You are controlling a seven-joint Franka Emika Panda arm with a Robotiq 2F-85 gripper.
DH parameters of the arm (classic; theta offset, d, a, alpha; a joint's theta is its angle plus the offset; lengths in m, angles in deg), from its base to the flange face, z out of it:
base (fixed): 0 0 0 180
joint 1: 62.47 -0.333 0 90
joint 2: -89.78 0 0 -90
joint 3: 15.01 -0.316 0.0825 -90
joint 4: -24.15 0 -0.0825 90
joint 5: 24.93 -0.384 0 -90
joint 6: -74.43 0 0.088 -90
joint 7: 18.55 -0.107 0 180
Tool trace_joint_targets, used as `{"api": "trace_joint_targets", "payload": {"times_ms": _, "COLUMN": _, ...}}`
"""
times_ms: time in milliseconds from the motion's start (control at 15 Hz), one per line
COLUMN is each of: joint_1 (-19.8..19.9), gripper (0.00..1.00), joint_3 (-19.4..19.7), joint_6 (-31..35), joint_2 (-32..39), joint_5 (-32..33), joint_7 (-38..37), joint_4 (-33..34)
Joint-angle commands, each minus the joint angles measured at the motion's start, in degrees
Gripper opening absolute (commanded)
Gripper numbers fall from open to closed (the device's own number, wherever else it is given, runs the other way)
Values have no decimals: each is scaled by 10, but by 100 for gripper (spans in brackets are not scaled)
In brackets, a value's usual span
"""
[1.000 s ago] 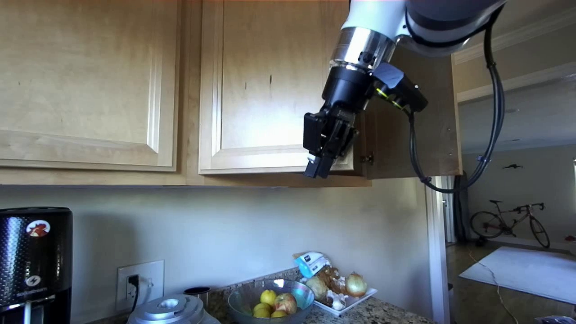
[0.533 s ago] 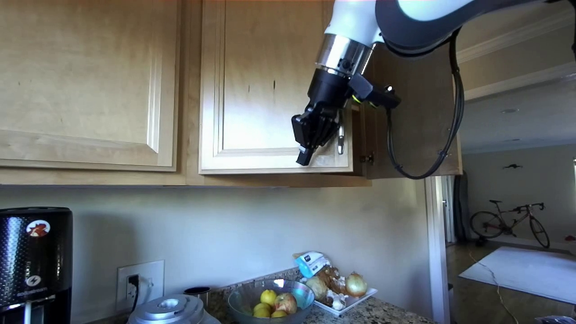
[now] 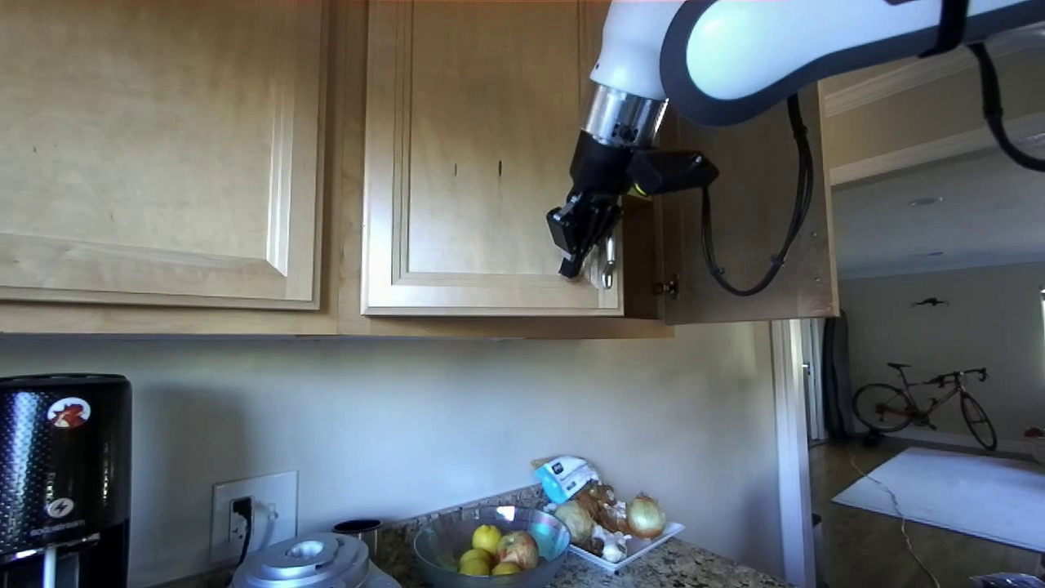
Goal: Close first the left cabinet door then the right cabinet door
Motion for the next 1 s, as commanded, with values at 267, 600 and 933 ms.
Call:
{"api": "trace_joint_targets", "payload": {"times_ms": 267, "joint_1": 5, "gripper": 6, "joint_3": 30, "joint_6": 55, "joint_2": 112, "joint_5": 19, "joint_7": 10, "joint_4": 104}}
{"api": "trace_joint_targets", "payload": {"times_ms": 600, "joint_1": -7, "gripper": 6, "joint_3": 50, "joint_6": 69, "joint_2": 192, "joint_5": 33, "joint_7": 28, "joint_4": 187}}
{"api": "trace_joint_targets", "payload": {"times_ms": 933, "joint_1": -35, "gripper": 39, "joint_3": 63, "joint_6": 39, "joint_2": 152, "joint_5": -66, "joint_7": 87, "joint_4": 155}}
